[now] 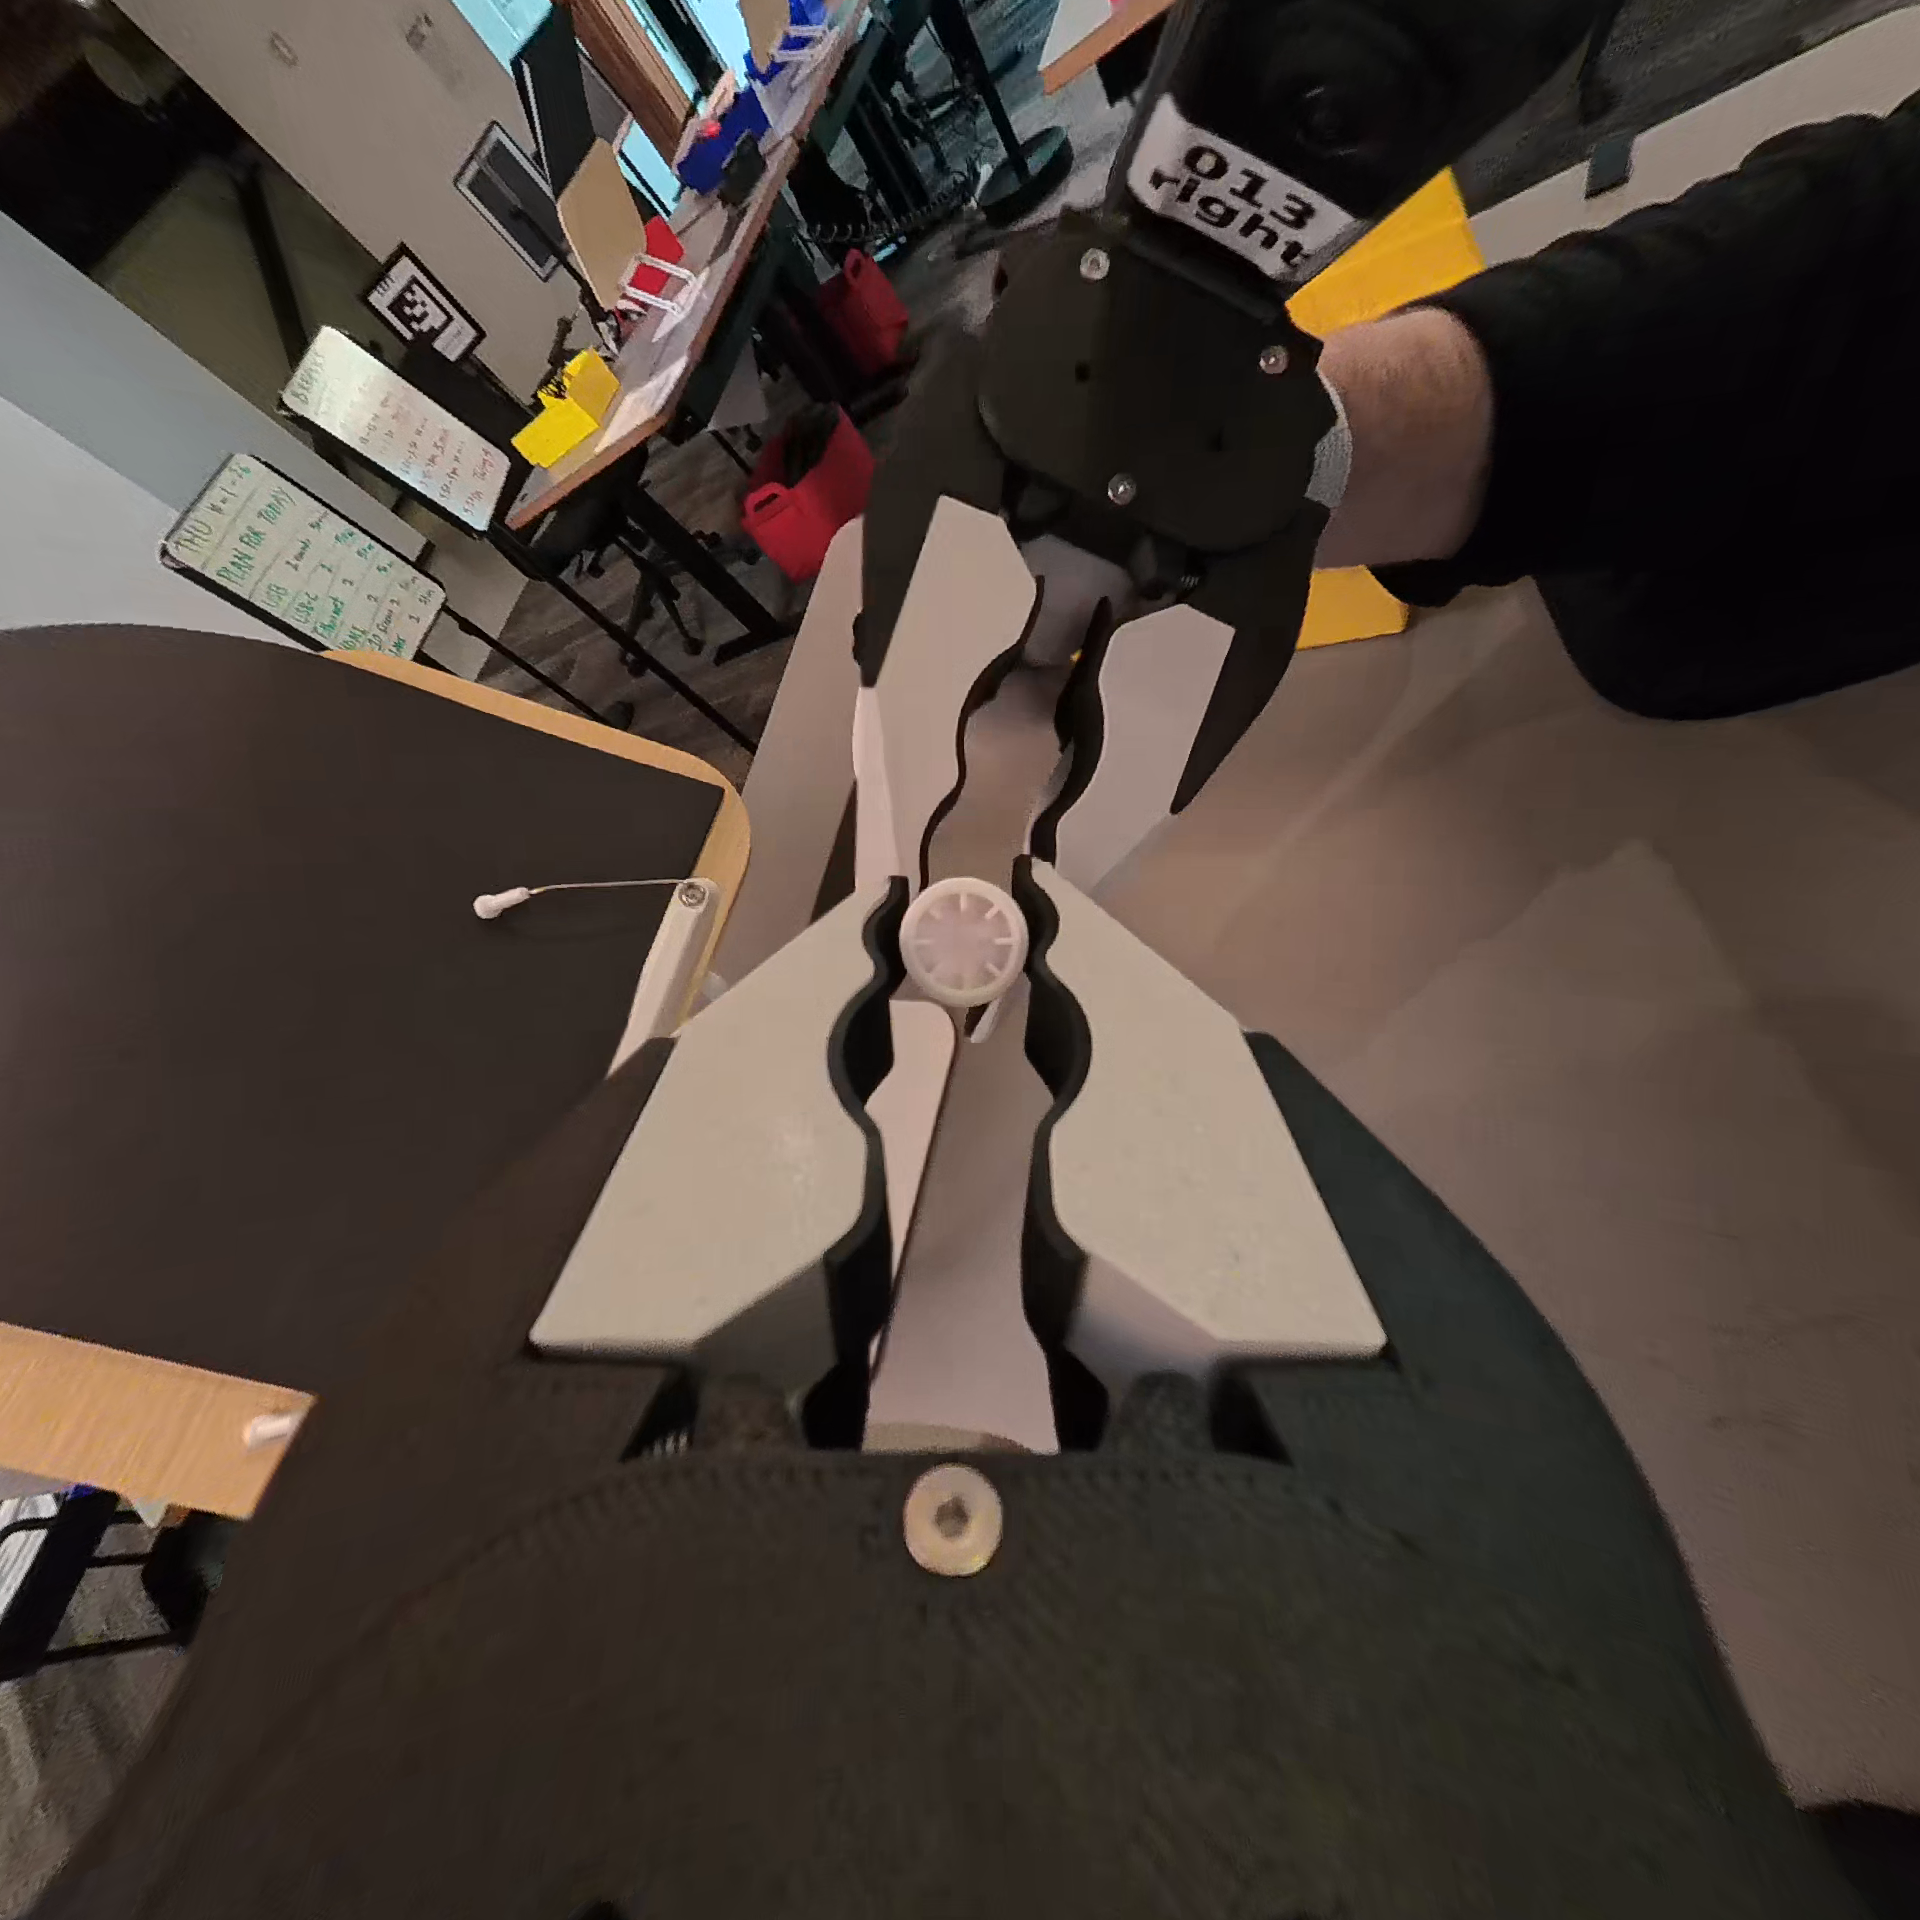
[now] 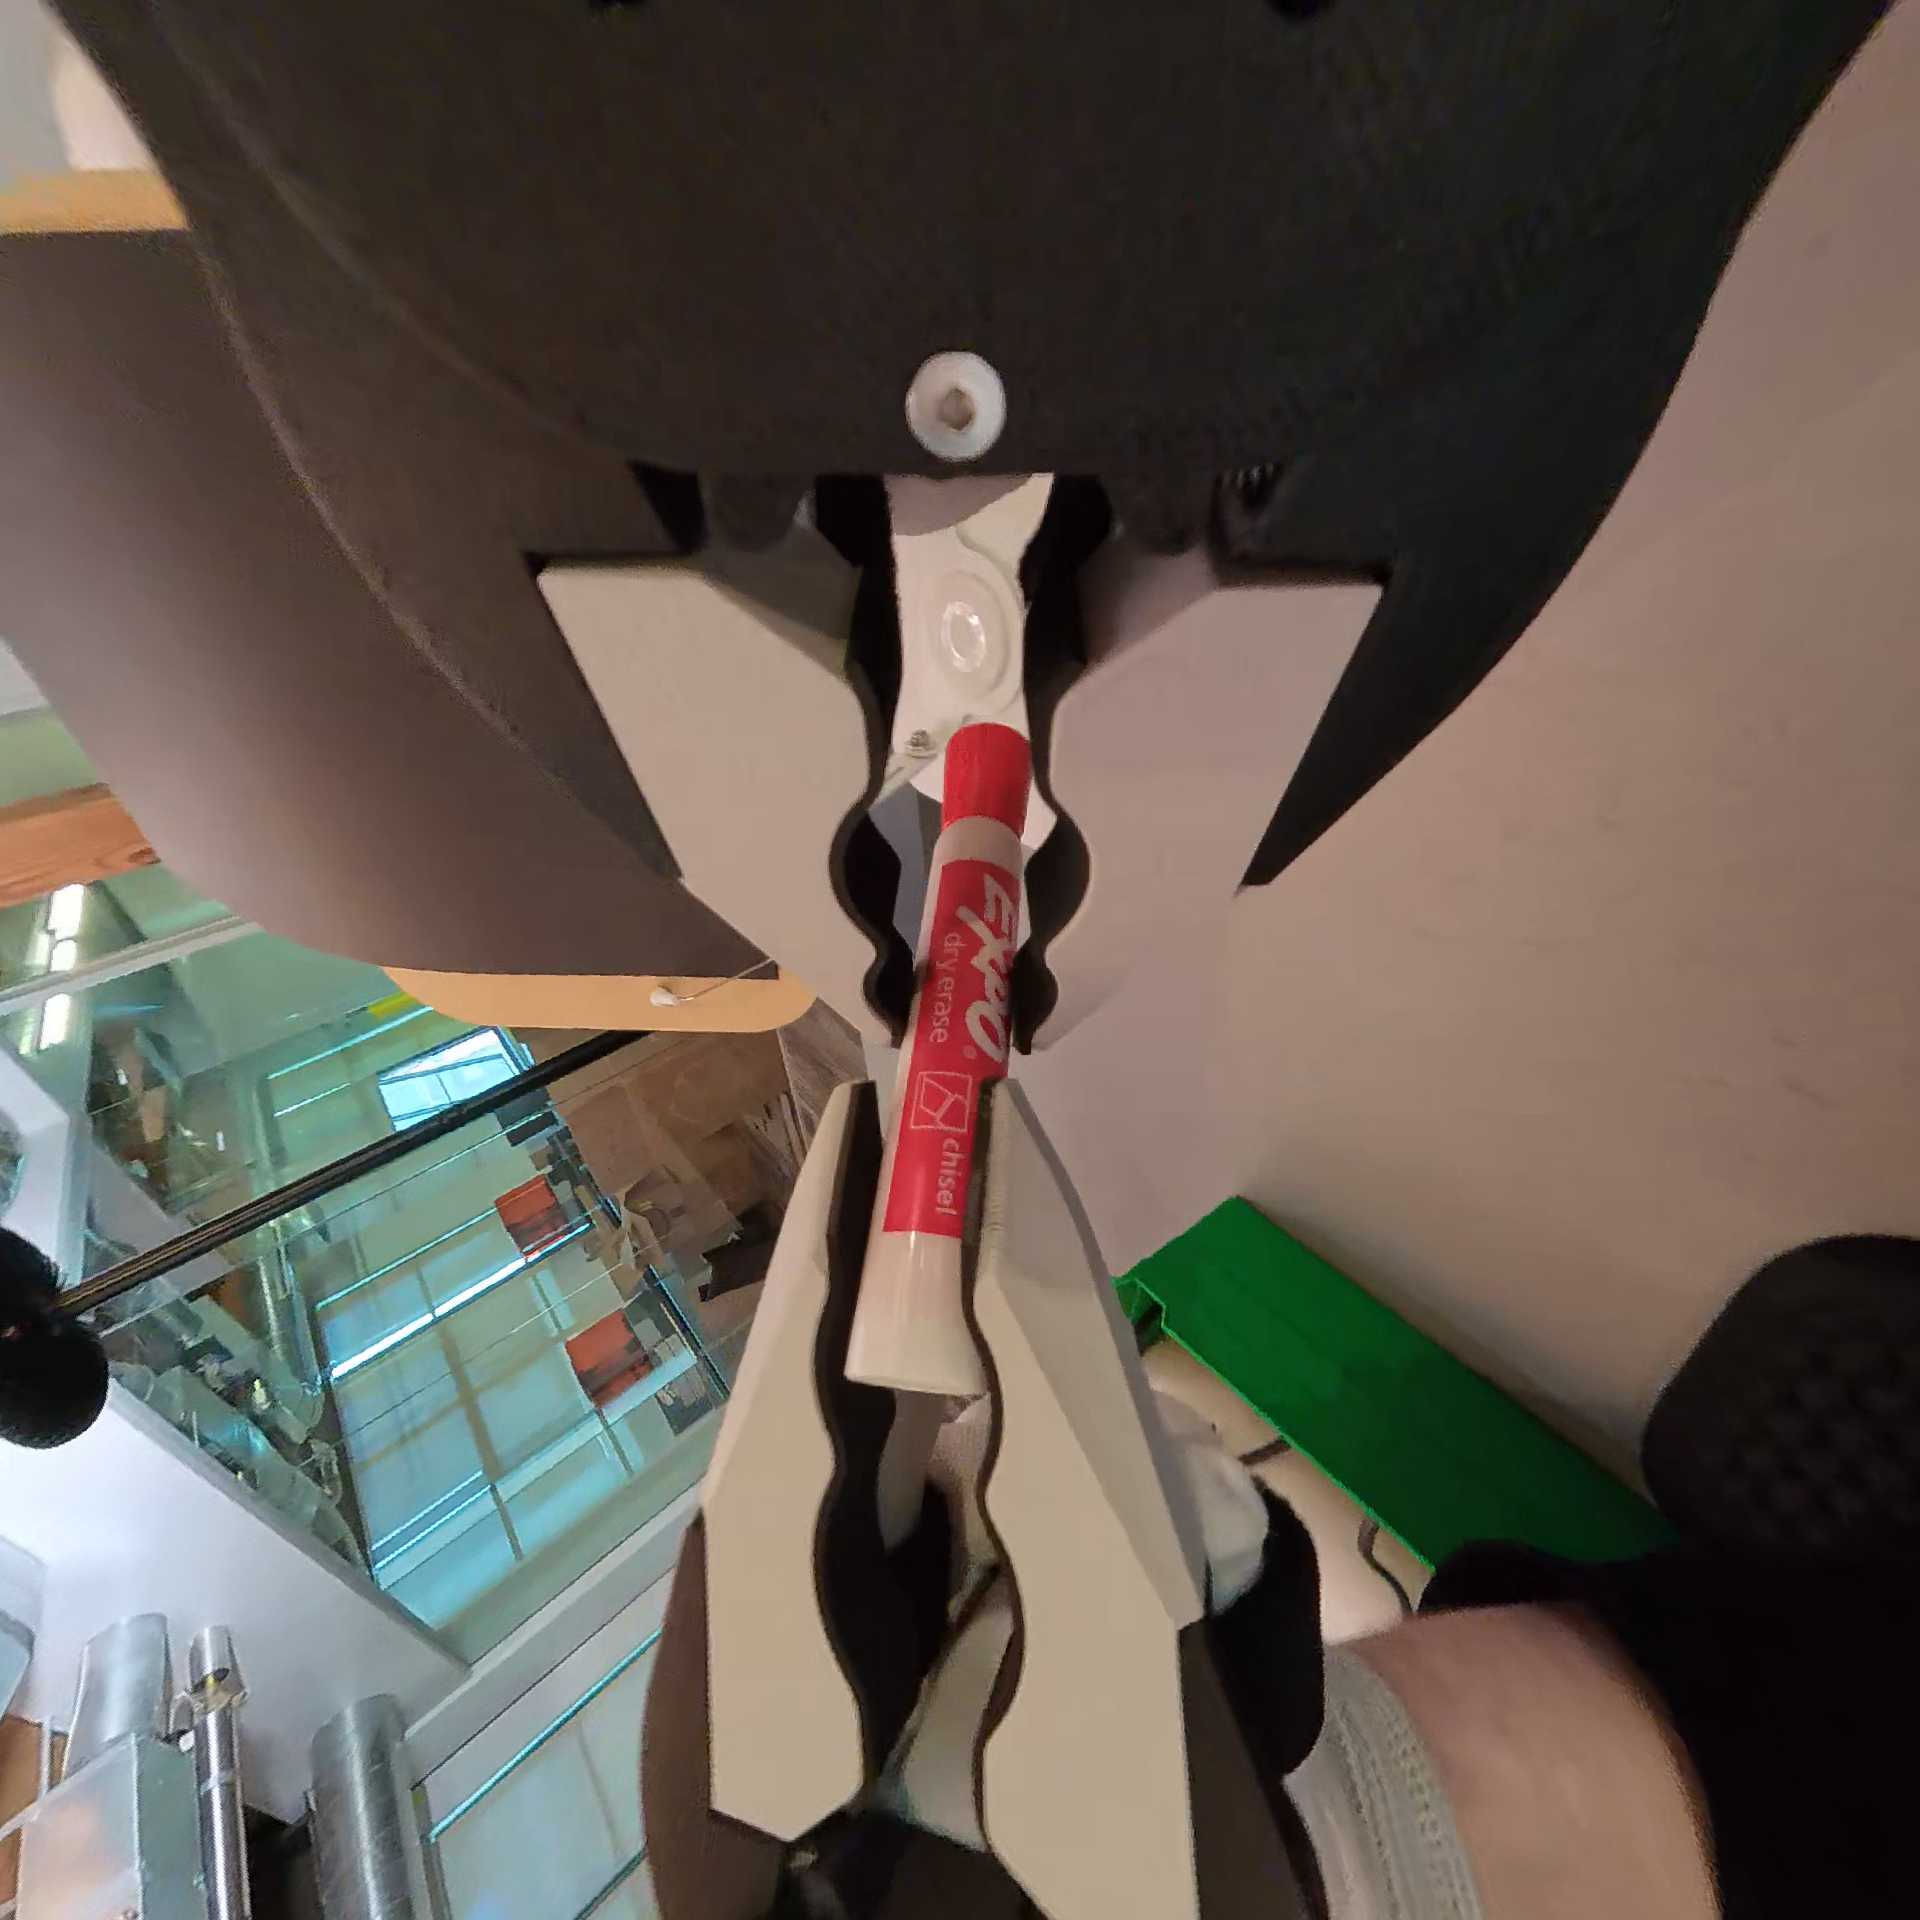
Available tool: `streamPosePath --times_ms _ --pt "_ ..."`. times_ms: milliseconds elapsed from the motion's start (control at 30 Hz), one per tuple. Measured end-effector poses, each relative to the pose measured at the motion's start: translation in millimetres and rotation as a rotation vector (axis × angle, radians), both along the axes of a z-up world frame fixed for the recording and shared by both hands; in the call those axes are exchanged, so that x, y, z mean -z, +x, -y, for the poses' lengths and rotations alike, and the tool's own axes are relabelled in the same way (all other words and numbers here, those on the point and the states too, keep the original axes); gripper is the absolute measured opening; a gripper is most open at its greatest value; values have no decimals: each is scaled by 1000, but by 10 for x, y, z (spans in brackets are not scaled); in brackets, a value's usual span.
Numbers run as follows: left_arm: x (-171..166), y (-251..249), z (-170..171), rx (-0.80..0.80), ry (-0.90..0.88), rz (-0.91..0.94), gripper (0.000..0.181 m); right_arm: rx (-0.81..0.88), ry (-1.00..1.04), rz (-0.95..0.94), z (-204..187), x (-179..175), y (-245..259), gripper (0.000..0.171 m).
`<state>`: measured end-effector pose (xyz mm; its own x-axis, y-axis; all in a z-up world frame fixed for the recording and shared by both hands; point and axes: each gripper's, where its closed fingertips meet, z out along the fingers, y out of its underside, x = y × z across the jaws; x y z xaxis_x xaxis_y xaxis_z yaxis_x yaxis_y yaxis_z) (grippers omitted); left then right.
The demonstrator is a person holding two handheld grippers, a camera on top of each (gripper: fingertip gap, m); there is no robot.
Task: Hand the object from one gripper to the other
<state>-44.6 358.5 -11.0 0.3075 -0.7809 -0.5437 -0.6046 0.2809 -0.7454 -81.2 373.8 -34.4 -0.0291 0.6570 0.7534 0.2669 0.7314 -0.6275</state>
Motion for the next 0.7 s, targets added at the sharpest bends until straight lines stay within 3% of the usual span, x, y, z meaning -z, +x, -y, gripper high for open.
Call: streamPosePath --times_ms 100,200,367,500,700 --pt "-118 14 -62 -22 104 38 20 -27 -125 -35 -14 -53 21 17" --pt "-400 -81 -213 -143 387 47 63 -70 -353 -118 -68 -199 80 16" --pt "-605 -23 -180 -195 721 -13 101 -191 -764 -242 -193 -476 292 17" --pt "-419 117 -274 -212 777 -136 133 -270 -876 -231 -159 -492 345 16" --pt "-252 305 -296 -140 811 -146 148 -398 -963 -135 67 -427 345 17"
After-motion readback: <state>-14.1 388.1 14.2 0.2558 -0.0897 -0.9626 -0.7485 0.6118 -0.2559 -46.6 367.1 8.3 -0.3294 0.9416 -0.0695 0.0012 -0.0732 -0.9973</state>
